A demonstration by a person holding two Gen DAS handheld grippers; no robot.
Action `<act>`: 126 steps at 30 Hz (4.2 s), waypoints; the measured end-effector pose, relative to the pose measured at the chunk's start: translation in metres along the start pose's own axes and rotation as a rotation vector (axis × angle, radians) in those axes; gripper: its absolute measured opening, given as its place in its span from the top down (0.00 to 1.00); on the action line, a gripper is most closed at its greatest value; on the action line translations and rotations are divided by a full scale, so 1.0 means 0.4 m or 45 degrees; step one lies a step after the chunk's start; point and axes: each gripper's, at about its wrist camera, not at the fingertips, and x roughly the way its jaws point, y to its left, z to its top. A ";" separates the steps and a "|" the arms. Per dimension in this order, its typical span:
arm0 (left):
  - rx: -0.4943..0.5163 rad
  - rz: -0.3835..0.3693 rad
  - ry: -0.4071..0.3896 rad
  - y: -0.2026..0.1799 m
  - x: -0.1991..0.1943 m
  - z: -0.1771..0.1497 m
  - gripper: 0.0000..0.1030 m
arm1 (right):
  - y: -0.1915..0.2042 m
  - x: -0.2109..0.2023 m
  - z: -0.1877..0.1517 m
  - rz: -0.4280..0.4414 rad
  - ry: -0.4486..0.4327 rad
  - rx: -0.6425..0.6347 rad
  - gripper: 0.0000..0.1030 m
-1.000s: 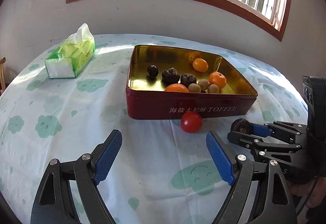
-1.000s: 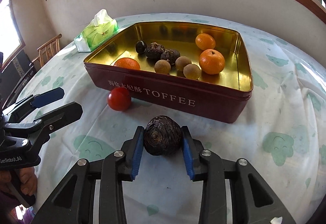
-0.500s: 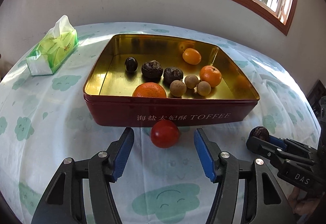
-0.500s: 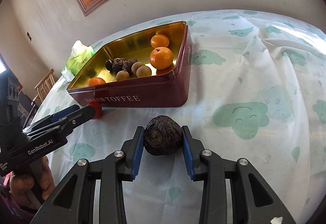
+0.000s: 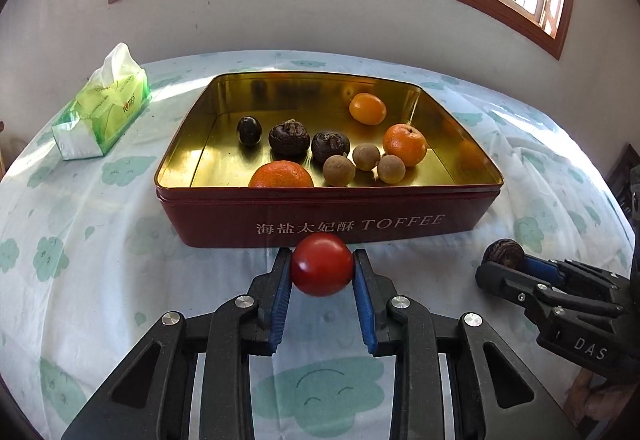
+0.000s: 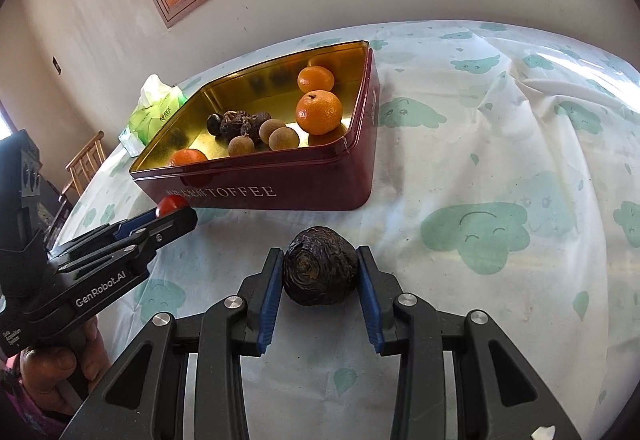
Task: Organize fruits
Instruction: 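Grasp the dark wrinkled fruit with the right tool while the left tool grasps the red tomato, then lift and carry the dark fruit with the right tool while the left tool carries the tomato toward the tin, then hold the dark fruit in the right tool and the tomato in the left tool above the tin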
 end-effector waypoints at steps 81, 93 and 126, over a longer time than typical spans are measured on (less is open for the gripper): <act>0.029 0.100 -0.390 0.046 -0.394 -0.042 0.70 | 0.301 -0.389 -0.074 0.053 -0.468 -0.293 0.67; 0.019 0.120 -0.367 0.063 -0.338 -0.010 0.70 | 0.292 -0.331 -0.039 0.056 -0.440 -0.284 0.67; 0.053 0.158 -0.316 0.081 -0.116 0.125 0.70 | 0.231 -0.138 0.115 0.063 -0.386 -0.236 0.67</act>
